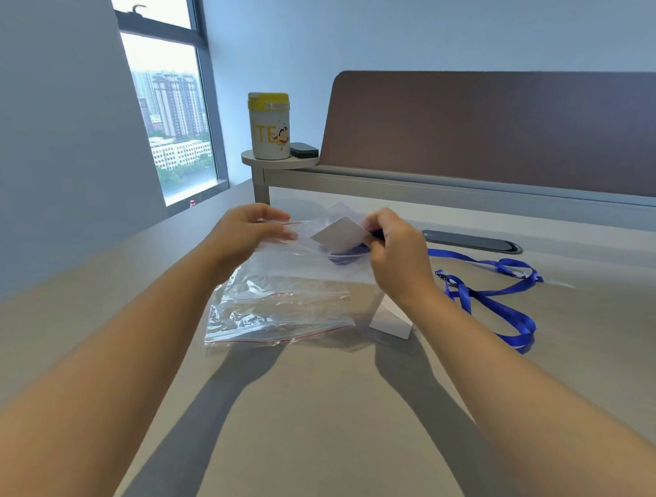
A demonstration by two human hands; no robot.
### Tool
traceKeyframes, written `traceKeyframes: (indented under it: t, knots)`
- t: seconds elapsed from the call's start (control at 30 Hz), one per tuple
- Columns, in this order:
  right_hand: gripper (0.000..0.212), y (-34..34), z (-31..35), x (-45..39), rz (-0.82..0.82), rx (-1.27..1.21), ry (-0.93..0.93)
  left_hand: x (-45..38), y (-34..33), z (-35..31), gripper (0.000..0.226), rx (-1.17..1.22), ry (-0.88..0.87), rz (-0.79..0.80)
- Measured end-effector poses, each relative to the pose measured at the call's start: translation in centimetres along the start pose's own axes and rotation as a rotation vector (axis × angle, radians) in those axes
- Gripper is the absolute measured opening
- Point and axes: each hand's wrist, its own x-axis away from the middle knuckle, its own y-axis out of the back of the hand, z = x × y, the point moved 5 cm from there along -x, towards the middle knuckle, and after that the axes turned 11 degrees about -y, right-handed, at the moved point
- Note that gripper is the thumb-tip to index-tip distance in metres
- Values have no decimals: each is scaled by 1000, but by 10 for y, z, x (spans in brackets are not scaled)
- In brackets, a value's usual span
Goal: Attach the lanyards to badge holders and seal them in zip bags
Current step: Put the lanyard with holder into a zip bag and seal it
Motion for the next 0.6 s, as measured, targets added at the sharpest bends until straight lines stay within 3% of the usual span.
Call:
traceKeyframes:
  t: [0.13, 0.2, 0.33, 0.47, 0.6]
  knots:
    - [18, 11, -1, -4, 11, -100, -70, 3, -7, -13, 11, 131, 4, 154]
    - [19, 16, -1, -6, 15, -131, -84, 1, -10, -15, 25, 129, 2, 193]
    - [19, 23, 3, -8, 13, -169, -81, -2, -9, -20, 11, 53, -66, 76]
    - [26, 27, 10, -8, 70, -140, -56, -7, -5, -22, 16, 78, -83, -58]
    - [31, 26, 16, -4, 195, -68, -50, -9, -7, -31, 18, 81, -100, -79]
